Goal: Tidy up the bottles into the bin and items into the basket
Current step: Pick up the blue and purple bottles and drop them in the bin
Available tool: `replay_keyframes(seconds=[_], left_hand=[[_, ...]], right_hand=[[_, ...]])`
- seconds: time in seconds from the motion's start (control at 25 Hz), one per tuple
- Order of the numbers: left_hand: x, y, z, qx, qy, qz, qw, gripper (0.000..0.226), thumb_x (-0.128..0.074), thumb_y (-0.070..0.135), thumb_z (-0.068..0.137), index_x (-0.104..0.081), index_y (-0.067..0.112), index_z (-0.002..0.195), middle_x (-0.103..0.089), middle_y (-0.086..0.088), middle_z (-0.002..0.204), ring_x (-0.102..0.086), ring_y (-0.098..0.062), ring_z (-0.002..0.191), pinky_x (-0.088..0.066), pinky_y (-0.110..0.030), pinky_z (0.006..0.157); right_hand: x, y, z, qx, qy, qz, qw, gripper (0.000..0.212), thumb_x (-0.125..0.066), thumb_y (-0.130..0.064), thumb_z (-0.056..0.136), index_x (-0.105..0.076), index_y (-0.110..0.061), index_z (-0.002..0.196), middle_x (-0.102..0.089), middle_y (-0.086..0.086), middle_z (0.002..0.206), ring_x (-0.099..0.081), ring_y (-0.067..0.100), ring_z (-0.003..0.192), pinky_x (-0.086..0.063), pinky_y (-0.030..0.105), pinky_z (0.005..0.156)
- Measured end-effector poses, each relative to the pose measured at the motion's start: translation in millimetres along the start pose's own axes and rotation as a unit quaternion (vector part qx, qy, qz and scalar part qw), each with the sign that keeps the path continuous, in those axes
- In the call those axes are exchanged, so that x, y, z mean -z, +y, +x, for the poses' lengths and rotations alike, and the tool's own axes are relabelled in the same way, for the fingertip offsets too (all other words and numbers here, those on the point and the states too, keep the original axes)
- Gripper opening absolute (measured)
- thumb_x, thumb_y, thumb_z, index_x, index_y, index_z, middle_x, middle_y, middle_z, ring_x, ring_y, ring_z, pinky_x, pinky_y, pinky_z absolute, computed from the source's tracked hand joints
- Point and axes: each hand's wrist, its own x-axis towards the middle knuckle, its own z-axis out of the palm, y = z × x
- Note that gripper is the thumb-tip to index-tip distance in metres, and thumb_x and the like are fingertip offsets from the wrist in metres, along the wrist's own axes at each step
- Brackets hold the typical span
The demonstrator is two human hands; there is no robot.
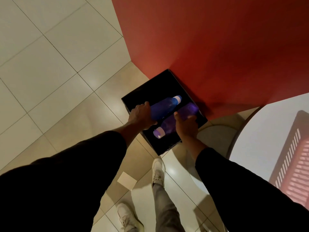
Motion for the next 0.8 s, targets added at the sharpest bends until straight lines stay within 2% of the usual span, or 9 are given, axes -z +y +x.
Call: replay_keyframes(seconds=[0.12,0.2,0.32,0.44,0.56,0.64,0.8], left_hand=[[-12,-2,-12,-0.025,-0.008,0.040,0.999,0.074,-0.087,0.041,0.079,-0.054,0.010,0.138,-0.064,-0.013,0.130,-0.061,-0.032,0.120,-0.055,-0.050,0.100],[-27,-2,-35,-0.037,-0.003,0.048,0.998,0.066,-0.078,0.041,0.087,-0.054,0.012,0.140,-0.064,-0.011,0.130,-0.061,-0.030,0.121,-0.055,-0.047,0.100],[-52,-8,-79,-0.056,0.005,0.039,0.998,0.067,-0.074,0.042,0.089,-0.050,0.013,0.144,-0.063,-0.011,0.135,-0.060,-0.028,0.123,-0.053,-0.043,0.103],[-72,-18,-136,-0.065,0.008,0.083,0.994,0.086,-0.074,0.045,0.089,-0.035,0.010,0.157,-0.047,-0.013,0.155,-0.044,-0.029,0.143,-0.039,-0.042,0.117],[-91,-33,-179,-0.046,-0.009,0.074,0.996,0.085,-0.068,0.049,0.093,-0.031,0.009,0.158,-0.038,-0.014,0.162,-0.033,-0.030,0.151,-0.032,-0.040,0.123],[-96,-42,-213,-0.052,-0.033,0.097,0.993,0.089,-0.065,0.048,0.095,-0.022,0.009,0.163,-0.023,-0.017,0.171,-0.017,-0.033,0.160,-0.021,-0.043,0.128],[-97,-56,-260,-0.094,-0.052,0.132,0.985,0.093,-0.058,0.048,0.100,-0.005,0.010,0.166,0.003,-0.018,0.174,0.006,-0.035,0.162,-0.004,-0.046,0.130]], right_hand=[[-9,23,-15,0.024,-0.080,-0.086,0.993,0.066,-0.074,-0.041,0.085,-0.054,-0.004,0.136,-0.067,0.017,0.123,-0.067,0.034,0.106,-0.044,0.031,0.076],[-8,39,-35,0.031,-0.110,-0.108,0.988,0.060,-0.074,-0.037,0.086,-0.057,-0.003,0.133,-0.070,0.013,0.115,-0.068,0.030,0.102,-0.042,0.028,0.074],[-9,55,-70,0.032,-0.143,-0.113,0.983,0.058,-0.074,-0.037,0.087,-0.057,-0.006,0.133,-0.068,0.012,0.125,-0.066,0.029,0.112,-0.048,0.031,0.080],[-6,70,-114,0.059,-0.175,-0.161,0.970,0.062,-0.071,-0.040,0.088,-0.049,-0.010,0.139,-0.062,0.013,0.132,-0.062,0.030,0.119,-0.051,0.034,0.088],[-5,84,-146,0.081,-0.212,-0.207,0.952,0.060,-0.065,-0.041,0.088,-0.045,-0.014,0.138,-0.058,0.012,0.133,-0.059,0.028,0.119,-0.050,0.034,0.091],[3,93,-172,0.094,-0.208,-0.230,0.946,0.058,-0.062,-0.041,0.088,-0.043,-0.015,0.137,-0.057,0.011,0.133,-0.059,0.026,0.117,-0.050,0.032,0.091],[15,115,-212,0.130,-0.151,-0.268,0.943,0.077,-0.058,-0.056,0.094,-0.031,-0.015,0.152,-0.050,0.008,0.143,-0.054,0.022,0.127,-0.050,0.029,0.100]])
